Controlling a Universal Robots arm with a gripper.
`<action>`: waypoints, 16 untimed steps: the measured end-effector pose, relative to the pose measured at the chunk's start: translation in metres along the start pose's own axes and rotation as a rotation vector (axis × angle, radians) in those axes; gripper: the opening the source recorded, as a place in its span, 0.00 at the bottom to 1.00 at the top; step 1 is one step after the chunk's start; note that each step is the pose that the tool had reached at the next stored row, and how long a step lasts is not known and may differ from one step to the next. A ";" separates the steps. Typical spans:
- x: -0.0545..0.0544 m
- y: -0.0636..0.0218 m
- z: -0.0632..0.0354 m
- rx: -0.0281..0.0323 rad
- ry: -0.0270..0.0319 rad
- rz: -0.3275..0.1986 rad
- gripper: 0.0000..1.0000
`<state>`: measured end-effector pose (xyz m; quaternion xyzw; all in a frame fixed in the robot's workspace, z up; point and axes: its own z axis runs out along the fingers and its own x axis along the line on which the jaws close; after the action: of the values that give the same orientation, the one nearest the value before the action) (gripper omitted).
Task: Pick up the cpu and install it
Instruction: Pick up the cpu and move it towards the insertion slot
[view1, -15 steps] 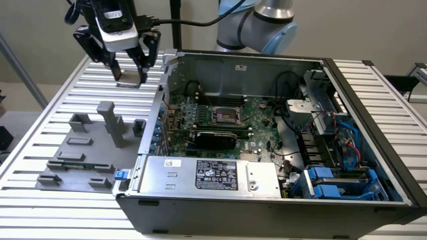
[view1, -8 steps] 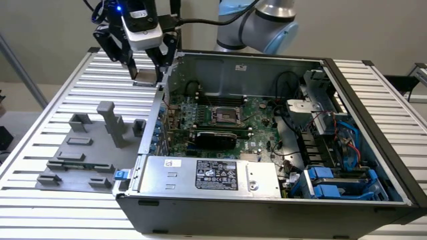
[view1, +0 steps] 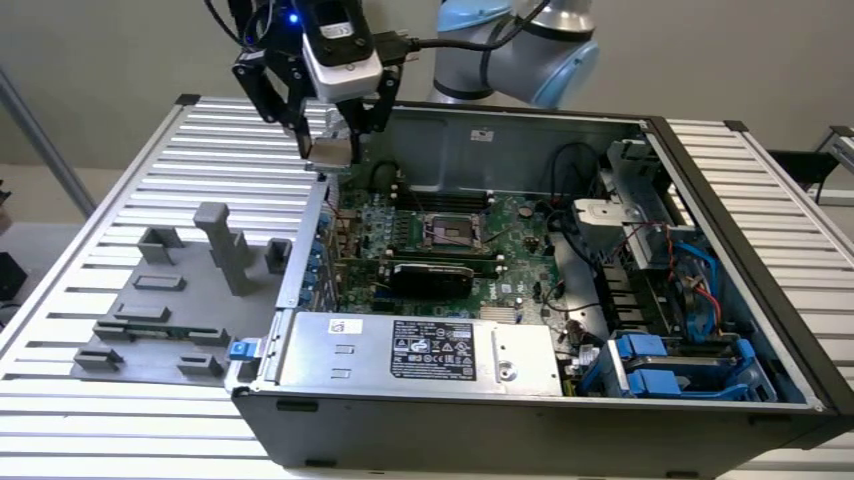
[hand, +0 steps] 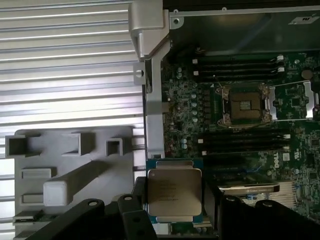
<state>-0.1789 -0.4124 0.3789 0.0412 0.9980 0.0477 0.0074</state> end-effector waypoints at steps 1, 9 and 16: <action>-0.004 0.0005 0.0002 -0.0006 -0.0001 0.000 0.55; -0.041 0.0051 0.0010 -0.0019 0.0000 0.000 0.55; -0.072 0.0135 0.0044 -0.0018 0.0000 0.000 0.55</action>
<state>-0.1062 -0.4045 0.3766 0.0413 0.9979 0.0486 0.0074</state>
